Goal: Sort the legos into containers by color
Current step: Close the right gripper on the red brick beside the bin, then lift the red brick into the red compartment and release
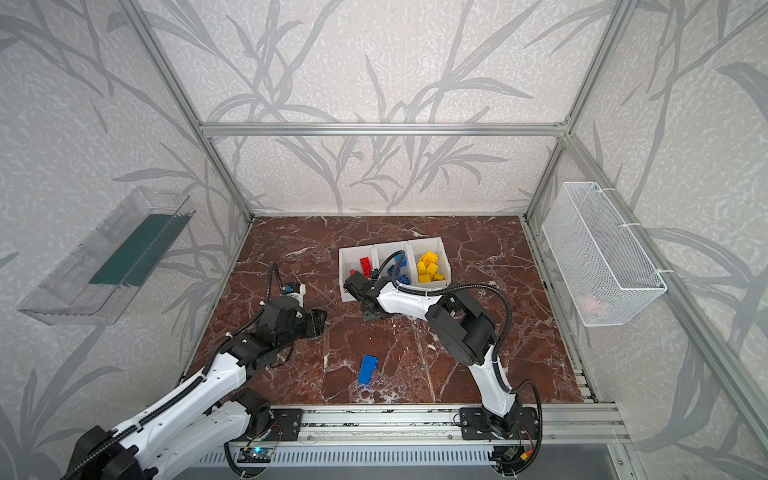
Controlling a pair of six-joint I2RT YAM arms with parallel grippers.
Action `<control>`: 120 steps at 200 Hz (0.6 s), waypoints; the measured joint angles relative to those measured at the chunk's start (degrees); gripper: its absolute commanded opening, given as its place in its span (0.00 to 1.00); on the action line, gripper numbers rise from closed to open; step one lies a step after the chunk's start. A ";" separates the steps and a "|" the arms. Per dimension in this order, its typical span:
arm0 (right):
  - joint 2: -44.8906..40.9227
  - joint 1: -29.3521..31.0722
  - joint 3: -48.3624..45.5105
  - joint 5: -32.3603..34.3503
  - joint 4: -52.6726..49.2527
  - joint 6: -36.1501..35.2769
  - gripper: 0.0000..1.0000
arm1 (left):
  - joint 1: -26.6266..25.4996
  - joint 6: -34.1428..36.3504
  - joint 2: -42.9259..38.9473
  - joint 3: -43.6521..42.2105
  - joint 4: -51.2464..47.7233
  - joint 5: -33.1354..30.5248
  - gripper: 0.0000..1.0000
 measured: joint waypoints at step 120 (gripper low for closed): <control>-0.87 -0.87 22.10 -1.44 -3.87 -11.13 0.41 | 0.00 -0.11 0.68 0.00 0.00 0.55 0.66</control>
